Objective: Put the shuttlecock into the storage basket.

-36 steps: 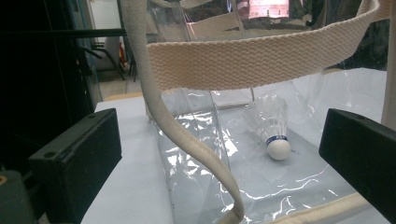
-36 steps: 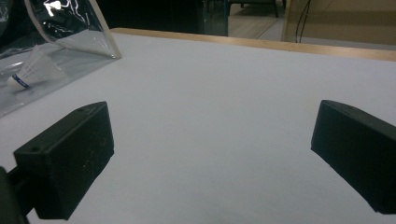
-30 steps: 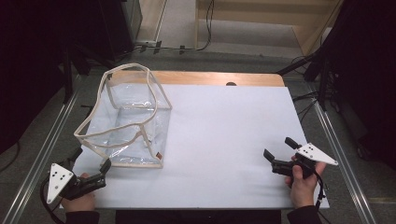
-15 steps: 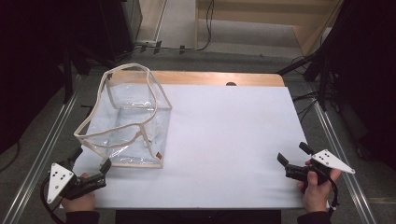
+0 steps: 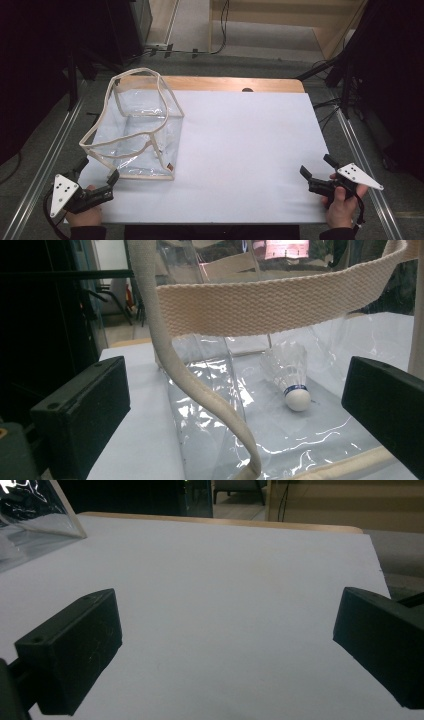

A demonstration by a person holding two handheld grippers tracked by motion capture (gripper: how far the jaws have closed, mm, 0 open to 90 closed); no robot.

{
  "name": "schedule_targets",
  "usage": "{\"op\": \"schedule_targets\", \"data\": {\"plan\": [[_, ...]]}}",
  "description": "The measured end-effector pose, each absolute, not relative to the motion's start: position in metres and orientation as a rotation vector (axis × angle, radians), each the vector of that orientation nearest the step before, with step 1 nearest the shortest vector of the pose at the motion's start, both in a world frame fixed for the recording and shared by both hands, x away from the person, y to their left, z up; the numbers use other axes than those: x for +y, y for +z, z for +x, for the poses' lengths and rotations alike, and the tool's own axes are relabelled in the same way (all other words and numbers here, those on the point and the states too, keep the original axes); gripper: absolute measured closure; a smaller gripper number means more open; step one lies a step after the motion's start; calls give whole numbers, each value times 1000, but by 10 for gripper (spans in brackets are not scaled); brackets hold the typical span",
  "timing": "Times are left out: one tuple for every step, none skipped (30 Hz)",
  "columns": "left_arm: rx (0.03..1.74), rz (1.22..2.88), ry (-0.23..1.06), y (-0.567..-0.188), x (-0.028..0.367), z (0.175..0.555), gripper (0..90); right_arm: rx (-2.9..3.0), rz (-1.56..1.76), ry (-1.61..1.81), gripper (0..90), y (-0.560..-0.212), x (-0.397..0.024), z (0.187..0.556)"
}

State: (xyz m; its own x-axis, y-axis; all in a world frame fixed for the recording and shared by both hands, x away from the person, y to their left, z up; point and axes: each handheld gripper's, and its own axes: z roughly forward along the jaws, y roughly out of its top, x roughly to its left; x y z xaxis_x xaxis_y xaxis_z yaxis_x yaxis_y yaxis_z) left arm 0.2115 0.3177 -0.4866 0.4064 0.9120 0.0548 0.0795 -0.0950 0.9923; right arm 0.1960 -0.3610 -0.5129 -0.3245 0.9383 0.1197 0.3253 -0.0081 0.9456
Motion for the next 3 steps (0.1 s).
{"op": "schedule_targets", "data": {"plan": [[924,1505,901,-487,318,211,0,1684,1323,1347,0,-513,-361,196],[924,1505,901,-487,318,211,0,1680,1323,1349,0,-513,-361,196],[924,1505,900,-487,318,212,0,1679,1324,1348,0,-513,-361,196]]}}
